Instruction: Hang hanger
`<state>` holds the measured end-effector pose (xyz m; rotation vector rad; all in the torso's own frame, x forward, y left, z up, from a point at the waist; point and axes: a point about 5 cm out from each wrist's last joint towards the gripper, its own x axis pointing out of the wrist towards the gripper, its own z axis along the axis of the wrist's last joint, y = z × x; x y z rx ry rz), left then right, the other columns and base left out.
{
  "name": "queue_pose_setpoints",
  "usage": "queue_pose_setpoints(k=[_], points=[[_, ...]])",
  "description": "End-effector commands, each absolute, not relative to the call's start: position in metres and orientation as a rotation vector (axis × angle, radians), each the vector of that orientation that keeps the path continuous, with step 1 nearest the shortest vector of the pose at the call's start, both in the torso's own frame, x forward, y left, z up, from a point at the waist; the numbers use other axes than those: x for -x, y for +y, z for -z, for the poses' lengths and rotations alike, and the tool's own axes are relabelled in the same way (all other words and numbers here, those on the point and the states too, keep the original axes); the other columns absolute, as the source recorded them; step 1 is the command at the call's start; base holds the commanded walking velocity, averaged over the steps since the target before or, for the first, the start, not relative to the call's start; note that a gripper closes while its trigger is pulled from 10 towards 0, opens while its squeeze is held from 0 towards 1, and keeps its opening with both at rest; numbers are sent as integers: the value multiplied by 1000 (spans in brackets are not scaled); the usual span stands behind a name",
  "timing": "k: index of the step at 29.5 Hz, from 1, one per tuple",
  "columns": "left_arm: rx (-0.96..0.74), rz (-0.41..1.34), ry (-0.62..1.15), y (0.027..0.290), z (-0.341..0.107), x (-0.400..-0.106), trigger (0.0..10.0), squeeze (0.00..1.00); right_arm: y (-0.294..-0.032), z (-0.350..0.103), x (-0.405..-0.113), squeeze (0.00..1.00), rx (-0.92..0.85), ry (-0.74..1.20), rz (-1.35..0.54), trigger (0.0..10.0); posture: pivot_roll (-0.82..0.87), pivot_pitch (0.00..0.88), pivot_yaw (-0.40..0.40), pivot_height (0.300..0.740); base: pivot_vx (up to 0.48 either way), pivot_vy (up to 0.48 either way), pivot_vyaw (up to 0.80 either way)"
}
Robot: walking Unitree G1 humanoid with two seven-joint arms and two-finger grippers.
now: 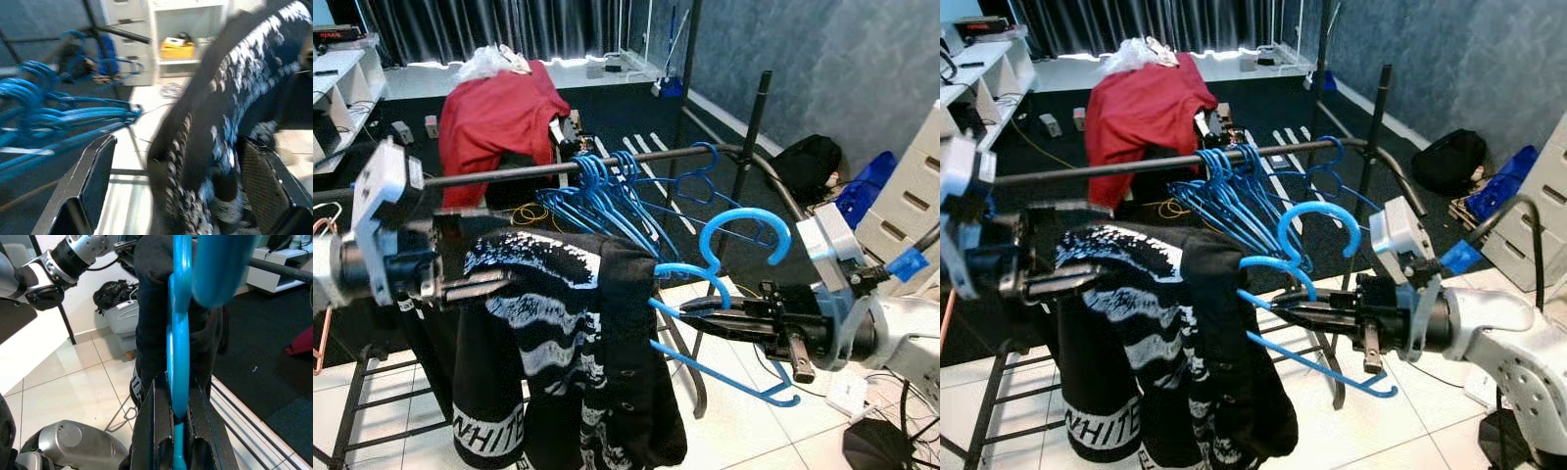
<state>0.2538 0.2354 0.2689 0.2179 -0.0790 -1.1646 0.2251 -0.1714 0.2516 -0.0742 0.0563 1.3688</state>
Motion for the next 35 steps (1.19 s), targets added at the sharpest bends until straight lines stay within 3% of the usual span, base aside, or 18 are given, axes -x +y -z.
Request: queue_pose_setpoints(k=[1,4,5,6,7,22,25,28,29,32,33,35], points=[[-177,1206,-91,236,-269,-249,10000,0,-170,-262,-221,0,90,9,-1391,0,-39,0,-18,740,0,0,0],[-128,1256,-82,234,-266,-244,10000,0,-170,-263,-221,0,88,8,-1391,0,-39,0,-18,740,0,0,0],[-103,1284,-65,232,-261,-241,5922,0,-170,-263,-221,0,85,7,-1392,0,-41,0,-17,740,0,0,0],[-103,1284,-65,232,-261,-241,5922,0,-170,-263,-221,0,85,7,-1392,0,-41,0,-17,740,0,0,0],[-93,1297,-47,229,-255,-240,0,0,-170,-264,-221,0,84,6,-1393,0,-42,0,-18,740,0,0,0],[-91,1236,-40,225,-249,-248,0,0,-168,-266,-221,0,74,-6,-1391,0,-41,0,-13,740,0,0,0],[-106,1128,-95,236,-256,-257,0,0,-173,-256,-225,0,91,47,-1345,0,-42,0,-13,740,0,0,0],[-106,1128,-95,236,-256,-257,0,0,-173,-256,-225,0,91,47,-1345,0,-42,0,-13,740,0,0,0],[-120,1001,-147,249,-265,-267,0,0,-181,-241,-230,0,132,124,-1284,0,-42,0,-15,740,0,0,0],[-120,1001,-147,249,-265,-267,0,0,-181,-241,-230,0,132,124,-1284,0,-42,0,-15,740,0,0,0],[-122,871,-204,271,-278,-273,0,0,-193,-225,-234,0,176,213,-1213,0,-42,0,-14,740,0,0,0],[-122,871,-204,271,-278,-273,0,0,-193,-225,-234,0,176,213,-1213,0,-42,0,-14,740,0,0,0]])
